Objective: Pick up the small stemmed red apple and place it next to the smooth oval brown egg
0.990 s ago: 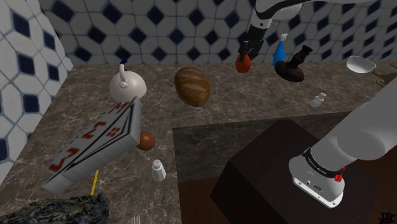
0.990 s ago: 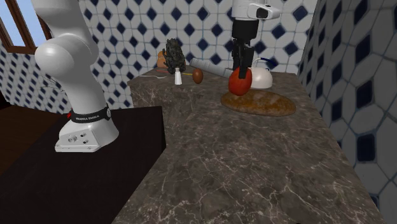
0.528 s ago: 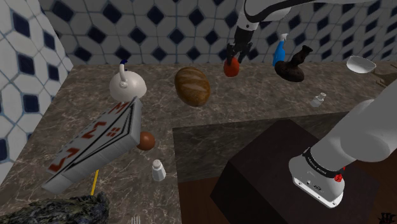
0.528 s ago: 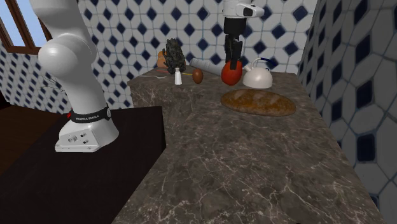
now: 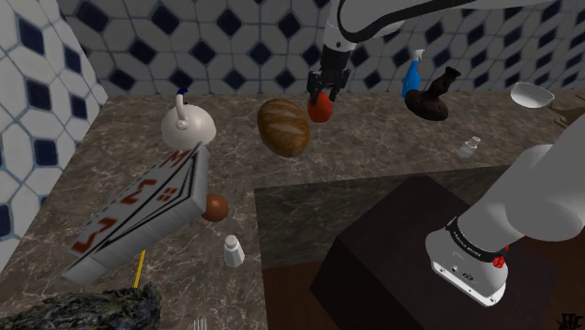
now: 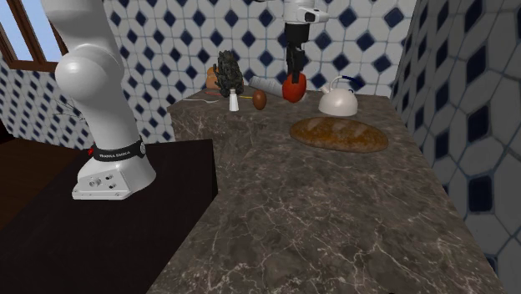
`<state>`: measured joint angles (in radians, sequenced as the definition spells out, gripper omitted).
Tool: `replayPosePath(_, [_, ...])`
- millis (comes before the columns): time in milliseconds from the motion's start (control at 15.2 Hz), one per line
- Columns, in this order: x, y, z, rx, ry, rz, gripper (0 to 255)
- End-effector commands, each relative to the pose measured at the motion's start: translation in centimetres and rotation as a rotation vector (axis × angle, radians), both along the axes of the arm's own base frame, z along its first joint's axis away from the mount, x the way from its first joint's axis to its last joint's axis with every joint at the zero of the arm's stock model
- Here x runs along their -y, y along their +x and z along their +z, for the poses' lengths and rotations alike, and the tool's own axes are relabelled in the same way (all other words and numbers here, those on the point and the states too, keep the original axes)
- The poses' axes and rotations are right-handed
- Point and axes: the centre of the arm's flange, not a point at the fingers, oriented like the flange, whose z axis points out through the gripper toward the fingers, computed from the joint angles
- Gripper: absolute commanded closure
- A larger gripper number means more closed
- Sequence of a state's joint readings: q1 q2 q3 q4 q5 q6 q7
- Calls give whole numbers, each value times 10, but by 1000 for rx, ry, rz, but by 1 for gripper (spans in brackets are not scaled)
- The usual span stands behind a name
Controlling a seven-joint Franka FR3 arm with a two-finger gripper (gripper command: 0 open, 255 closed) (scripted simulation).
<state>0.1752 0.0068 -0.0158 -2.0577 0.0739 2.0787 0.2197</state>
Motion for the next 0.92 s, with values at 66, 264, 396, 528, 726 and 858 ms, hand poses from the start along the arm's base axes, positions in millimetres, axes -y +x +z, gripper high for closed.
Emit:
replayPosePath(66, [-42,4,1,0,0,-1,255])
replayPosePath(264, [-82,5,1,0,0,-1,255])
replayPosePath(396, [-108,6,1,0,0,-1,255])
replayPosePath(528, [-134,7,1,0,0,-1,255])
replayPosePath(726, [-174,8,1,0,0,-1,255])
replayPosePath(858, [-200,9,1,0,0,-1,255])
